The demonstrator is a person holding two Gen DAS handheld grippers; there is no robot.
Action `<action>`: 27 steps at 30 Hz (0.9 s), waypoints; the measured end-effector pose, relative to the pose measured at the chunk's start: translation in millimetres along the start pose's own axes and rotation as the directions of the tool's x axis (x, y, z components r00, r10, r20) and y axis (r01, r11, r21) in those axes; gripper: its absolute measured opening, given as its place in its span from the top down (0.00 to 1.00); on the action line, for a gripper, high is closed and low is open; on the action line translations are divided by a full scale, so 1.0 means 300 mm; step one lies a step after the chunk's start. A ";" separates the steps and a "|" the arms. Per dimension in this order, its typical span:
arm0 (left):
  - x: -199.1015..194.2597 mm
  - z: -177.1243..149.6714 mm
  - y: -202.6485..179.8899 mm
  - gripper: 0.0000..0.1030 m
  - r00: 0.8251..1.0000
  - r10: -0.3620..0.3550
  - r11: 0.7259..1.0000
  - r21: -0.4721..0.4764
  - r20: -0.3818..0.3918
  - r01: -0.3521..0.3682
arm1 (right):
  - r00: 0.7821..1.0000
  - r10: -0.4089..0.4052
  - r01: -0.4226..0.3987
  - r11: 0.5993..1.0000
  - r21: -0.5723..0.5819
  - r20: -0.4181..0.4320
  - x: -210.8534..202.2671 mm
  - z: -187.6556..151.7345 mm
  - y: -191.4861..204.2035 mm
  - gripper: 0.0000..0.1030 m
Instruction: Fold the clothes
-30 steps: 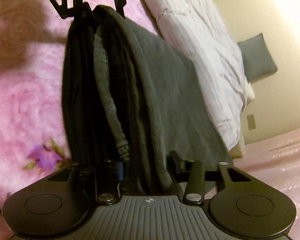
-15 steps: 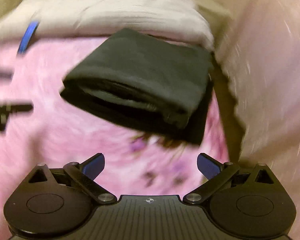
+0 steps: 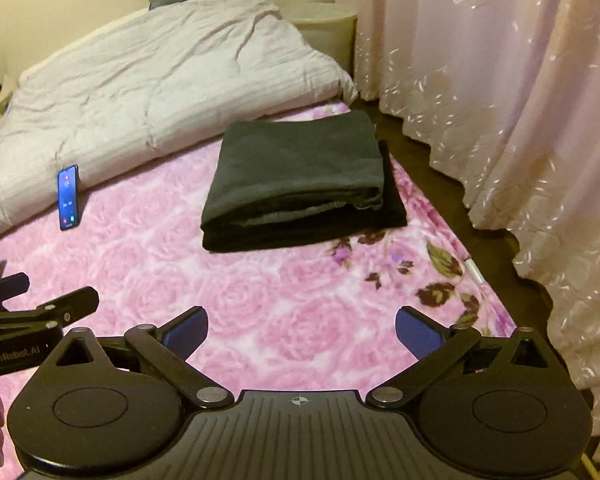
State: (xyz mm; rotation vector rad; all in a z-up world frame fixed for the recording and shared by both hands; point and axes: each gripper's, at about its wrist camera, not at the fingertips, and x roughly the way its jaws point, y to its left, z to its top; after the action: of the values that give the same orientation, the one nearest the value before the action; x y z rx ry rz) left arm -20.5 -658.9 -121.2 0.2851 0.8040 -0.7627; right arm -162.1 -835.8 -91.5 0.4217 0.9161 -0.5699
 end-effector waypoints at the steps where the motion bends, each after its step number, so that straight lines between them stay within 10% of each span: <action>1: -0.015 0.006 0.003 0.01 1.000 -0.003 1.000 -0.012 0.002 0.003 | 1.000 -0.004 0.004 1.000 0.001 0.007 -0.018 0.001 0.005 0.01; 27: -0.009 0.138 -0.103 0.01 0.999 0.046 0.996 -0.075 0.022 -0.044 | 0.998 0.020 -0.020 1.000 -0.013 0.055 0.003 0.148 -0.072 0.01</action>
State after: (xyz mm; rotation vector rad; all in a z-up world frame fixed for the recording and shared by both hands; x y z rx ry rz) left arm -21.2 -700.1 -89.9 0.2263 0.7991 -0.6910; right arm -147.7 -878.0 -70.2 0.4018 0.8615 -0.5549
